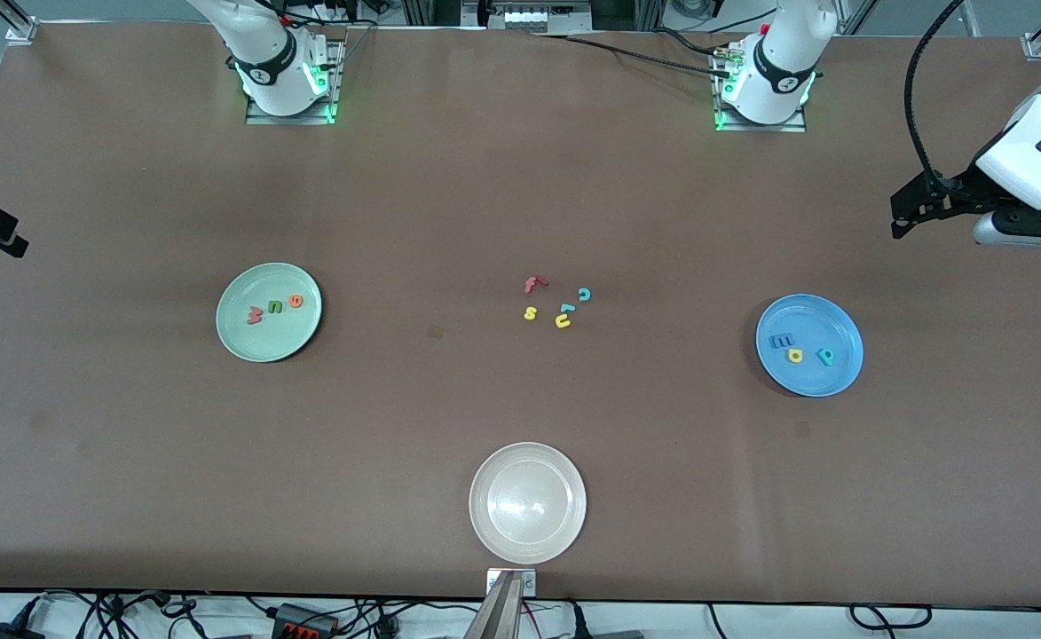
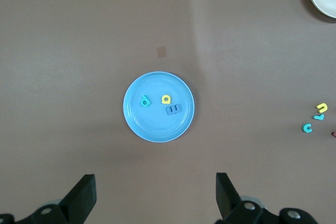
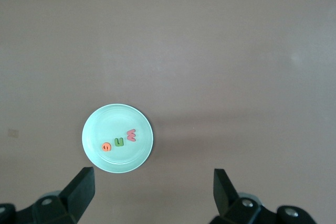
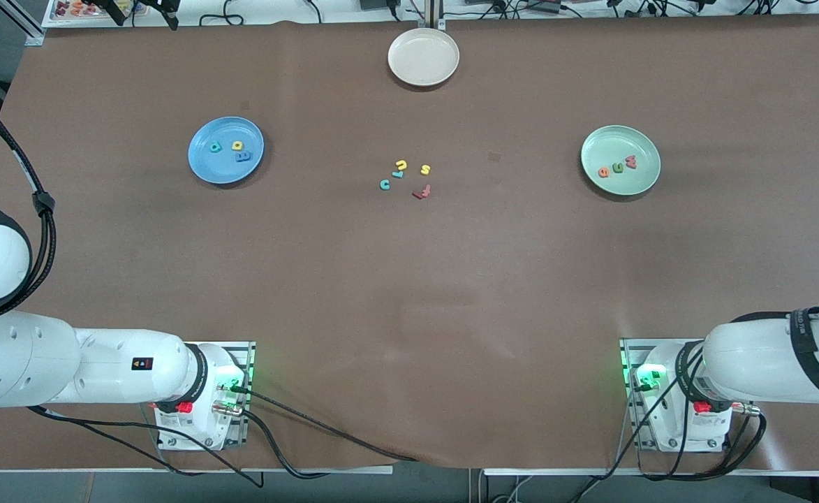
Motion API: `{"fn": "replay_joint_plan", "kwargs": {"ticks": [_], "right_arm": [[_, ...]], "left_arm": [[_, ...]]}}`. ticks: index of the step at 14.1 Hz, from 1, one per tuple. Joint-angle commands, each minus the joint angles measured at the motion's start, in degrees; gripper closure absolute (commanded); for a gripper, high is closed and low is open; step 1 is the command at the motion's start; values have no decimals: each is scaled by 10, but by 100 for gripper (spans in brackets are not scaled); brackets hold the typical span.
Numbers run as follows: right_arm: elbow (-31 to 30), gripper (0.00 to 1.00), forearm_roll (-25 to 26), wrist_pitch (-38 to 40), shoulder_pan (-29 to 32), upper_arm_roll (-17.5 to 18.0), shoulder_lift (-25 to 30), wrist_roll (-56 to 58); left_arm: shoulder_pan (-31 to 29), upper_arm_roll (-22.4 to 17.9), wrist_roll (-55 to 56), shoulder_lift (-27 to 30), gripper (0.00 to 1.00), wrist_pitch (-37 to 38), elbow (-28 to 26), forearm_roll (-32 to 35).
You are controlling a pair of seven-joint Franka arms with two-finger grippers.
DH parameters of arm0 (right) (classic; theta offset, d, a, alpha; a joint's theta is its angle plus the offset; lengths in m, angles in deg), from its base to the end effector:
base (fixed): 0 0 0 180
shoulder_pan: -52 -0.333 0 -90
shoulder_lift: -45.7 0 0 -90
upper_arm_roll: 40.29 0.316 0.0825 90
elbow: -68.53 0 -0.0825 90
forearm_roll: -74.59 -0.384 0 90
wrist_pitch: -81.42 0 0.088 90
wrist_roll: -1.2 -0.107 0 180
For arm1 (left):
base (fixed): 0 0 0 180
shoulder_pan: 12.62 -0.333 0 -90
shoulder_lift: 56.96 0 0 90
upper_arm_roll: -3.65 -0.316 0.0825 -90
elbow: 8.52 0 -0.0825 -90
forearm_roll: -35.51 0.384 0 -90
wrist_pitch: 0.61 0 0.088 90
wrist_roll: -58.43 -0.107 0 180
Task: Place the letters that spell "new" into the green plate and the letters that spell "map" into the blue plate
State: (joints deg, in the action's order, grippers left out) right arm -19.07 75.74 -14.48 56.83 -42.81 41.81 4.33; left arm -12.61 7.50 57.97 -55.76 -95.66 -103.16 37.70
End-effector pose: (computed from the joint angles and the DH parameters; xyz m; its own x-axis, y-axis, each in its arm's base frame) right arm 0.5808 -0.0760 0.6153 0.9946 -0.0708 0.0756 -0.0731 -0.9970 0.0272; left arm 0.5541 -0.0340 0.6055 0.9965 -0.0787 0.0277 -0.0775 -0.9962 -0.0398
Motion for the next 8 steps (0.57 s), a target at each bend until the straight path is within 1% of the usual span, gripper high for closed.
{"fn": "replay_joint_plan", "kwargs": {"ticks": [1,3,8], "right_arm": [[-32,0,8,6,-1,3,28,-16],[-48,0,7,7,0,3,43,-26],[-64,0,8,2,-1,3,48,-20]], "left_arm": [[-4,2,-8,0,0,13,10,-9],[-4,2,-8,1,0,13,10,-9],[-3,2,-8,1,0,13,10,-9]]}}
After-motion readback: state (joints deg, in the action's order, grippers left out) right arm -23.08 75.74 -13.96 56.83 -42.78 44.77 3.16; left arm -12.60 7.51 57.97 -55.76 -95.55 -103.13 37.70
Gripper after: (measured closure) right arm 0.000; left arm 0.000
